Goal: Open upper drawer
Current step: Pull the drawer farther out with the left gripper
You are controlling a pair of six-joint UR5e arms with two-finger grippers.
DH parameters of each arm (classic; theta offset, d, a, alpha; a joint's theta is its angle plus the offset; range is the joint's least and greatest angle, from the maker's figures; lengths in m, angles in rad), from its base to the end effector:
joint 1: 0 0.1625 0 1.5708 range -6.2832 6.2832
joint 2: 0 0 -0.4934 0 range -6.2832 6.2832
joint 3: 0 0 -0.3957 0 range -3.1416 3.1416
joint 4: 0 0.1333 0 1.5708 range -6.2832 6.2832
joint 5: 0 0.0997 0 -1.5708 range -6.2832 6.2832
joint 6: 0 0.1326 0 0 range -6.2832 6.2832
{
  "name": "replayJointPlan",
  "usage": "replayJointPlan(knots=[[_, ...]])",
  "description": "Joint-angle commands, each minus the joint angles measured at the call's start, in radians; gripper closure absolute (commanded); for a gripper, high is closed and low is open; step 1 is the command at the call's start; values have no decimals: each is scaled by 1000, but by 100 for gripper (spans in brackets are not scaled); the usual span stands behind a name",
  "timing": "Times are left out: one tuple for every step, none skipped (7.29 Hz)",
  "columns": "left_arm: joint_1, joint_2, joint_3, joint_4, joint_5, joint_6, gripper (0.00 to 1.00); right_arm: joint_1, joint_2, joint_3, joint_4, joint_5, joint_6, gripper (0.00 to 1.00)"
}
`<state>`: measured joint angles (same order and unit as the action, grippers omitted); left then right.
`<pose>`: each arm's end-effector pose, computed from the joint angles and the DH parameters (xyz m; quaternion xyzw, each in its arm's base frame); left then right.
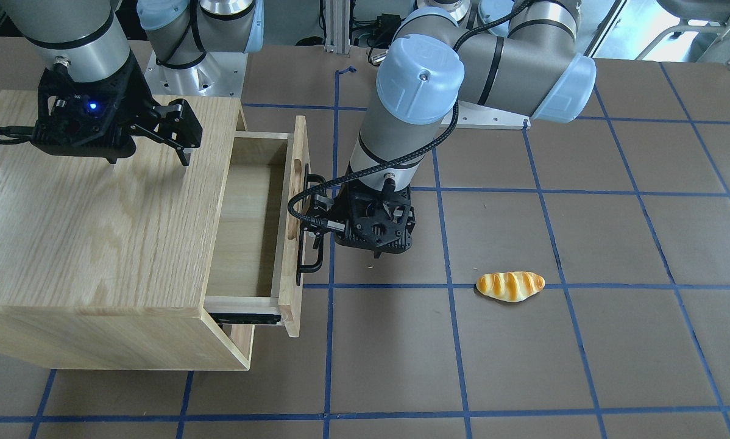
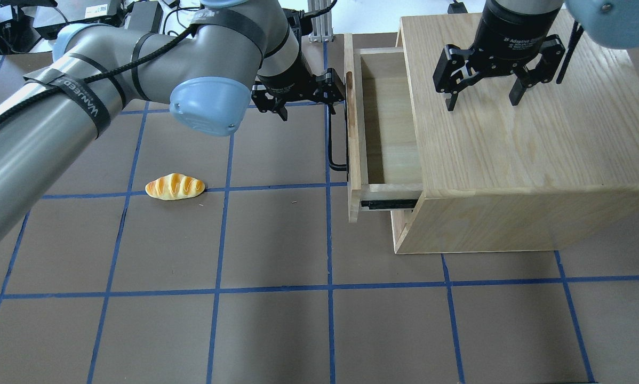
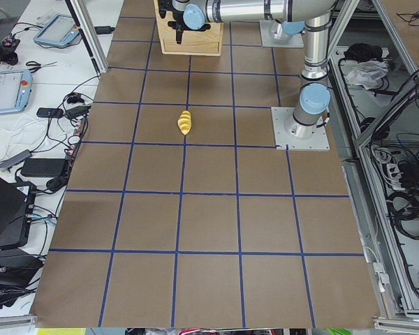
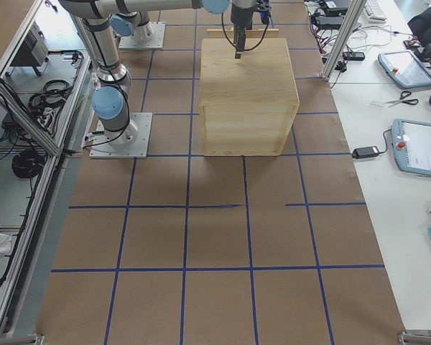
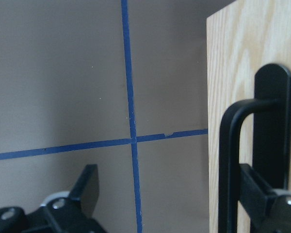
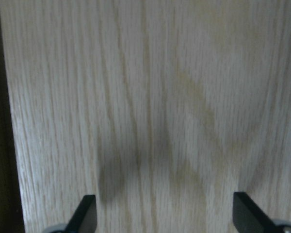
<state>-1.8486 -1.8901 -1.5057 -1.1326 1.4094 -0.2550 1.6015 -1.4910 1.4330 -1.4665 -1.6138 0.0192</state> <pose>-0.3296 -0.5921 0.4210 -0.0187 -0.9924 0.0672 0.1015 0.1437 -0.5237 0.5403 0.0062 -0.9995 -0.0226 0.0221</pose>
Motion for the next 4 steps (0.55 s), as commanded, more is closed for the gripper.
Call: replayJointPlan(knots=[[2, 2, 2, -1, 31, 23, 0, 0, 0, 0, 0, 0, -1, 0], [8, 6, 4, -1, 39, 35, 0, 0, 0, 0, 0, 0, -1, 0], [9, 8, 5, -3, 40, 36, 0, 0, 0, 1, 0, 0, -1, 0], [11, 14, -1, -3, 40, 51, 0, 0, 0, 0, 0, 0, 1, 0]])
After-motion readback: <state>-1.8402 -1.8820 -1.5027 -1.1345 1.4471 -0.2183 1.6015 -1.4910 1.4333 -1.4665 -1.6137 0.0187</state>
